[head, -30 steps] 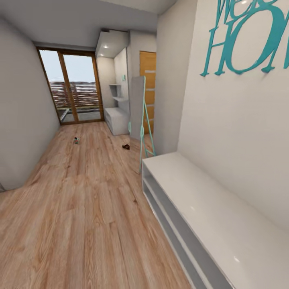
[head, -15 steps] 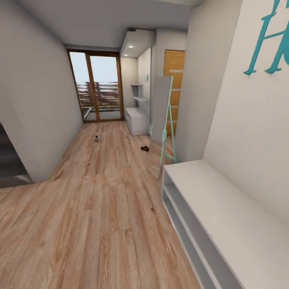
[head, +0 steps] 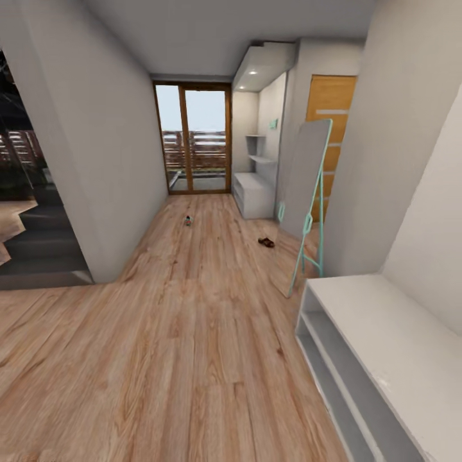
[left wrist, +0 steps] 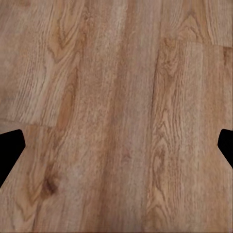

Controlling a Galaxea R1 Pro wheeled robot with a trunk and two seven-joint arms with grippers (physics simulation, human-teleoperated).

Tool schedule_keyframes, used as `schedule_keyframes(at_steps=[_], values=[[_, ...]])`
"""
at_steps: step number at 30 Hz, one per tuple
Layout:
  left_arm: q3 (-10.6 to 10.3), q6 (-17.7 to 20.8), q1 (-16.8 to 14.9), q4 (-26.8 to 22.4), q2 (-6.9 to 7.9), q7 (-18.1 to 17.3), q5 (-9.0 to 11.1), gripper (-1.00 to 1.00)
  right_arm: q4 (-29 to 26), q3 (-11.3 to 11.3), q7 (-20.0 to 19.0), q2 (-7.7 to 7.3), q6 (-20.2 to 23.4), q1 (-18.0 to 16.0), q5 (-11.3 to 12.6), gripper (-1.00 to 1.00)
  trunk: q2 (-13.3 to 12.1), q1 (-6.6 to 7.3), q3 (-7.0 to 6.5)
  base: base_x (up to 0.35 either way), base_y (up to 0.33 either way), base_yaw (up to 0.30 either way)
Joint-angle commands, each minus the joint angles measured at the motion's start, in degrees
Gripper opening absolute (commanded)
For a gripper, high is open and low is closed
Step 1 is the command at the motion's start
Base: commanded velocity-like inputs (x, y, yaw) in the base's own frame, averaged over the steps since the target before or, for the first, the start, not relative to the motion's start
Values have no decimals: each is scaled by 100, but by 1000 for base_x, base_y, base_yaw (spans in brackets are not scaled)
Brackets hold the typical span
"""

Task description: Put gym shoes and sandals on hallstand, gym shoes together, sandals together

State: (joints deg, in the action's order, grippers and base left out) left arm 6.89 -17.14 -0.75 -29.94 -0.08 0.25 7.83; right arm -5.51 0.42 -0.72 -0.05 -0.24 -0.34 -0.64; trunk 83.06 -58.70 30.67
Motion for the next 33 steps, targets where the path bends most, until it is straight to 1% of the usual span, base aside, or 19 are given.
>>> schedule_keyframes(at_steps=[1, 4, 7, 14, 25, 33], values=[[-4, -17, -4, 6, -1, 2, 35, 100, -3, 2, -7, -1, -3, -1, -7, 100, 2, -3, 5, 285, 182, 299], [-4, -17, -6, 6, -1, 2, 35, 100, -3, 2, -7, -3, -3, -1, -7, 100, 2, -3, 5, 286, 176, 291], [-4, -17, -5, 6, -1, 2, 35, 100, -3, -1, -7, -3, 1, -1, -1, 100, 2, -3, 5, 297, 146, 100], [-4, -17, -6, 6, -1, 2, 35, 100, -3, 2, -7, -4, 0, -1, 2, 100, 2, -3, -4, 309, 116, 17], [-4, -17, -7, 6, -1, 2, 35, 100, -3, 2, -7, -4, -2, -1, 2, 100, 2, -3, -99, 313, 103, 1], [-4, -17, -7, 6, -1, 2, 35, 100, -3, -3, -7, -4, 3, -1, 1, 100, 2, -3, -131, 335, 19, 0]])
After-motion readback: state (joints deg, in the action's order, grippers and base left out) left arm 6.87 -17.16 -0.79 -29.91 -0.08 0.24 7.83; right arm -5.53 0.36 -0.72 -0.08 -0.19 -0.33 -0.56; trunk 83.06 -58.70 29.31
